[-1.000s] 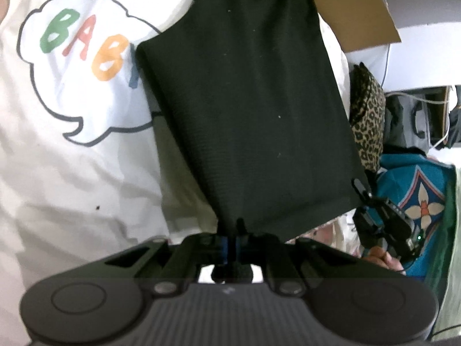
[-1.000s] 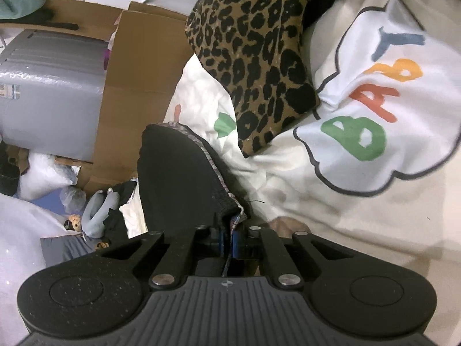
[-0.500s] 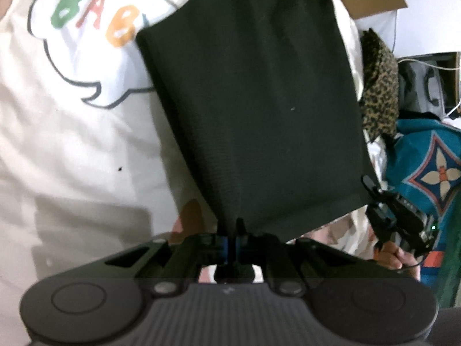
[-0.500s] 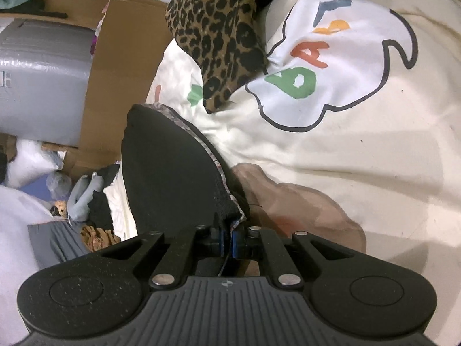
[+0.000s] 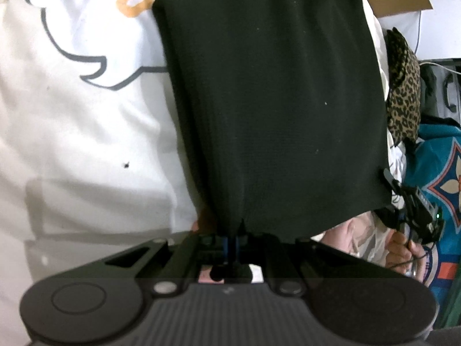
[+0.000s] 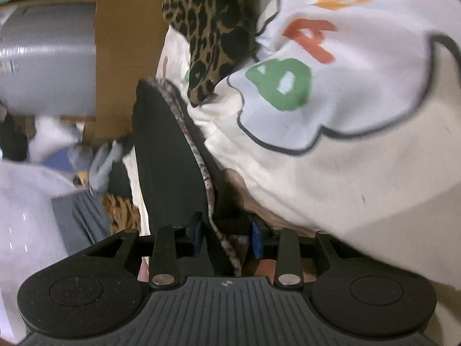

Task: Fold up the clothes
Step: 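Hold the shorts hanging from both grippers and swing them over the sheet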

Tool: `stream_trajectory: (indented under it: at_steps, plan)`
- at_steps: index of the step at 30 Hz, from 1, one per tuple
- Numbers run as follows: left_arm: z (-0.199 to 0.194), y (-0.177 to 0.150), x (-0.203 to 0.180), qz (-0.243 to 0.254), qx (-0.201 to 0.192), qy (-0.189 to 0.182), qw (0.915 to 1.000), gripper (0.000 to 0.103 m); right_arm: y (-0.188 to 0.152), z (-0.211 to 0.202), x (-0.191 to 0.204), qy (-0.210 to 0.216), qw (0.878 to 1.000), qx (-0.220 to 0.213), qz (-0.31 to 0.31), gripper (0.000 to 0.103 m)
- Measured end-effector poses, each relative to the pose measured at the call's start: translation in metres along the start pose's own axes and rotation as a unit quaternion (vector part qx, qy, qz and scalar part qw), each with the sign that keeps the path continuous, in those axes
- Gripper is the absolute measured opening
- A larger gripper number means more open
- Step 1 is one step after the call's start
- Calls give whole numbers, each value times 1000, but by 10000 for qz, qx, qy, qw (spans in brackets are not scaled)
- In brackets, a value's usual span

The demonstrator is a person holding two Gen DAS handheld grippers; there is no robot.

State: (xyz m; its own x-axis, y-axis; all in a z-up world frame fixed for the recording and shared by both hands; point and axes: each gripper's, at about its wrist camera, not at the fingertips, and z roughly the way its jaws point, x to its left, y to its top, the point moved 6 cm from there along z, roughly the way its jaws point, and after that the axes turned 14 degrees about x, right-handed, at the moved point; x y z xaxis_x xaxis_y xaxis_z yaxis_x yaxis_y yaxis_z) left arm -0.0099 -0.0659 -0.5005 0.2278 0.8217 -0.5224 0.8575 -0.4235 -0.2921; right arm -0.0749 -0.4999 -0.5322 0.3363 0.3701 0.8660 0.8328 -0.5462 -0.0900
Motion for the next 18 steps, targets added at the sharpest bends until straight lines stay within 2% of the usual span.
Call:
stream_trajectory:
  at_steps: [5,8,9,10,12,18]
  plan:
    - [4,3,-5,-116,-109,-64,9999,5,8,10,9,-255,9987,320,-320,36]
    - [5,4,-8,-142,-157,-100,9997,5,13,15,14,-407,9966,511,-511,30]
    - [5,4,-9,-141,-172,-98,9997,5,14,17,16,-458,9956,575,-575,23]
    - [5,5,-12,-126,-188,-85,9997,5,16,19,17,-509,9946,638,-638,22]
    - [-5,-7,-1,-83,-213,-51,9997,5,16,18,22,-632,9931,697,-694,13]
    - [-26,-22,-4,-158,-262,-191,9993,4,6,3,40,-1063,9897,688,-666,10]
